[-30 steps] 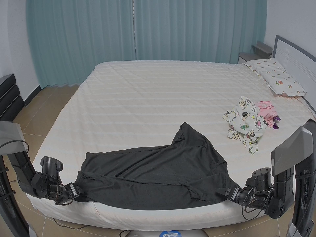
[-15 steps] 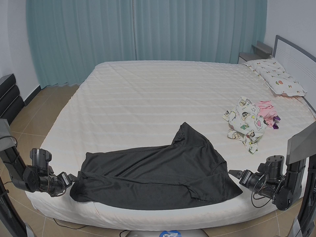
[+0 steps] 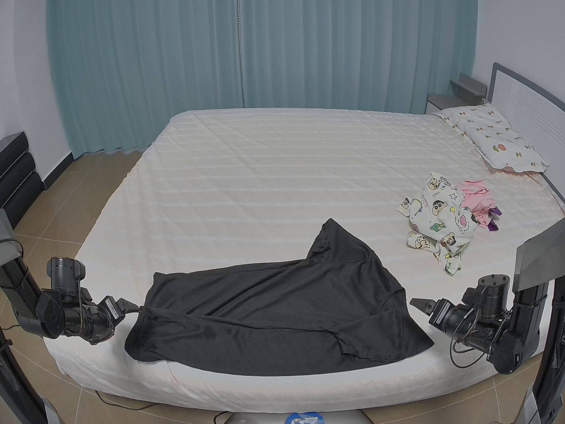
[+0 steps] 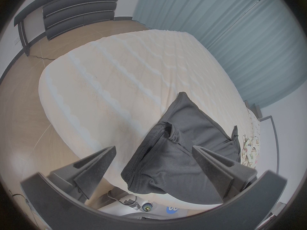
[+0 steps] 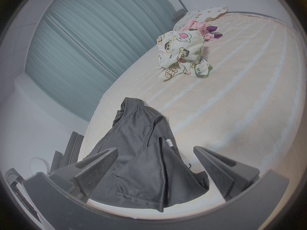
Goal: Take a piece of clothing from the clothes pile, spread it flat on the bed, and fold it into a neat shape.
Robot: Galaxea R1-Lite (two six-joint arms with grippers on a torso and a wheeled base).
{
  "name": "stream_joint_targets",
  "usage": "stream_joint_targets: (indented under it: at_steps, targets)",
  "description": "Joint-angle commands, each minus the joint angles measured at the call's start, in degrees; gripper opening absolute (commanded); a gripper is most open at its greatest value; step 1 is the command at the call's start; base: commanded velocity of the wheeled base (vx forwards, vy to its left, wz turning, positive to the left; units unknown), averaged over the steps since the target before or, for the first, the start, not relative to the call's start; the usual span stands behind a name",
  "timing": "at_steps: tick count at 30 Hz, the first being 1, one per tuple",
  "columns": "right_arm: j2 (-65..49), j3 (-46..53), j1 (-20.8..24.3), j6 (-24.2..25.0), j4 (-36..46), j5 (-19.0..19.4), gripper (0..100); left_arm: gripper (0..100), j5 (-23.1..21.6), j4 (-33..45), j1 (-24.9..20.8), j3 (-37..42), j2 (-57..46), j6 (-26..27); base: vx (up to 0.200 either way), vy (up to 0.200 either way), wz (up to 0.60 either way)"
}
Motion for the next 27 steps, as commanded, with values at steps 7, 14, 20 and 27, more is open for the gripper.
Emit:
stream_joint_targets:
  at_steps: [7, 14, 20, 27]
  targets:
    - [0.9, -0.1, 0.2, 0.0, -0.9, 0.1, 100, 100, 0.0, 0.4, -0.7, -1.7, -3.9, 0.3, 0.0, 0.0, 0.0]
    - [2.6, -0.1, 1.0, -0.4, -0.9, 0.2, 100, 100, 0.0, 0.5, -1.0, -7.9, -1.5, 2.1, 0.0, 0.0, 0.0]
    - [3.4, 0.1, 2.5, -0.3, -0.9, -0.1, 100, 100, -1.4, 0.1, -1.2, -13.2, 7.5, 8.0, 0.0, 0.0, 0.0]
    - [3.8, 0.0, 2.6, -0.1, -0.9, 0.1, 100, 100, -6.0, 0.0, 0.3, -14.2, 9.8, 15.6, 0.0, 0.0, 0.0]
